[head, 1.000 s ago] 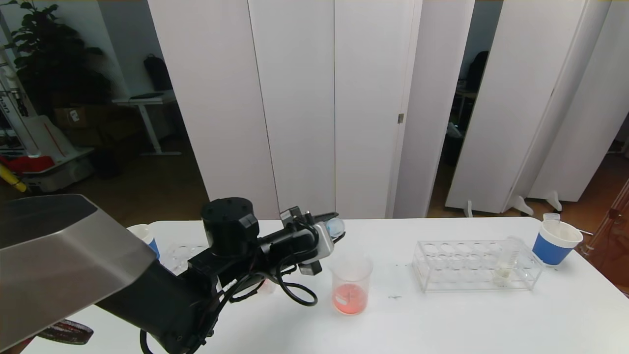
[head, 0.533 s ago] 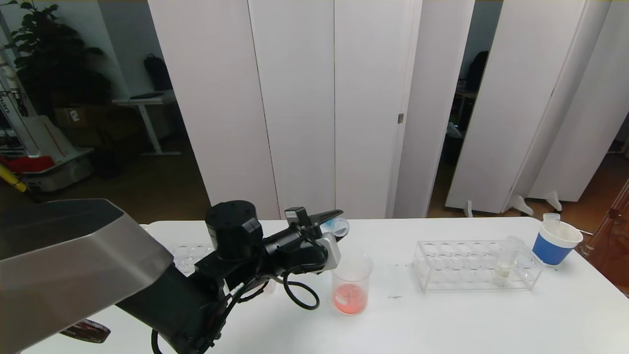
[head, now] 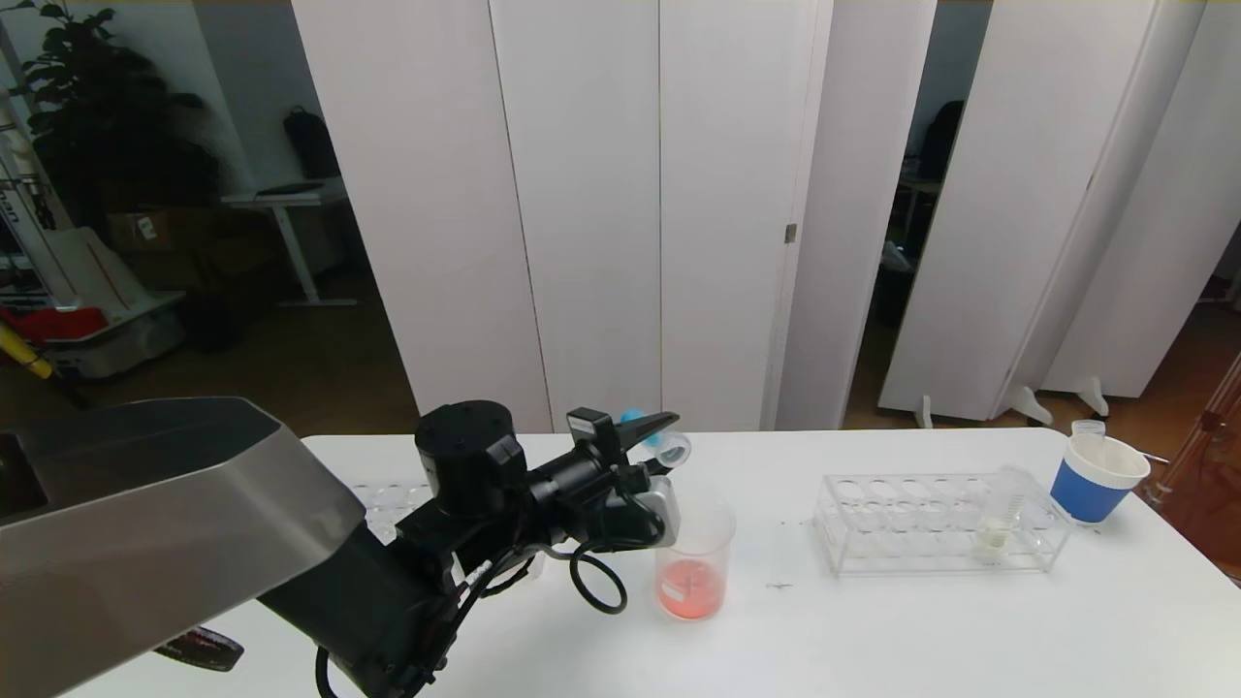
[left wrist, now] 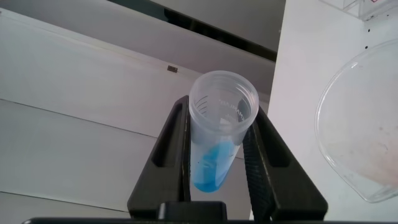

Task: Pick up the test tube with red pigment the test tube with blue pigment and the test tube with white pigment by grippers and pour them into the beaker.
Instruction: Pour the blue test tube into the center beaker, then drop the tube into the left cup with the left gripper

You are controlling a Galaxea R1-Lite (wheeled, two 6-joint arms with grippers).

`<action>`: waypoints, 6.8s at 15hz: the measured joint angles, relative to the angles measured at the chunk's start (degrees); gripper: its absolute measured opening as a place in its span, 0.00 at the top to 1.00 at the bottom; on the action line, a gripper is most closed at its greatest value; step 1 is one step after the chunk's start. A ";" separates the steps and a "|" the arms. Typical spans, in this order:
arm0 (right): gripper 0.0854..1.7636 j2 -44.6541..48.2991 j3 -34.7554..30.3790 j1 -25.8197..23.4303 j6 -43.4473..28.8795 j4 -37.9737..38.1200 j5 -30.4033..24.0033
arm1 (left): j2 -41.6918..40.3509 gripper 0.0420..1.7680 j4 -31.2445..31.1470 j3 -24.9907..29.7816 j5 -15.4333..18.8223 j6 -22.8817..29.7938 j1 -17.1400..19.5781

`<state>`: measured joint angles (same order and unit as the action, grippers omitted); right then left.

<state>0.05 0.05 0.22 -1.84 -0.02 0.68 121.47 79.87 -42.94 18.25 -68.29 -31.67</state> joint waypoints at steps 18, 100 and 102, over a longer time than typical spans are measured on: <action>0.01 0.00 0.00 0.00 0.00 0.02 0.02 | 1.72 0.69 6.49 -0.17 -0.72 -6.12 -1.04; 0.01 0.00 0.00 0.00 0.02 0.00 0.00 | 6.45 0.69 9.57 -4.80 7.11 -15.58 1.17; 0.01 0.00 0.00 0.00 0.00 0.00 0.00 | 6.45 0.69 9.57 -4.80 7.11 -16.06 1.27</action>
<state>0.05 0.05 0.22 -1.84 -0.02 0.68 127.92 89.44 -47.74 25.36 -84.35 -30.40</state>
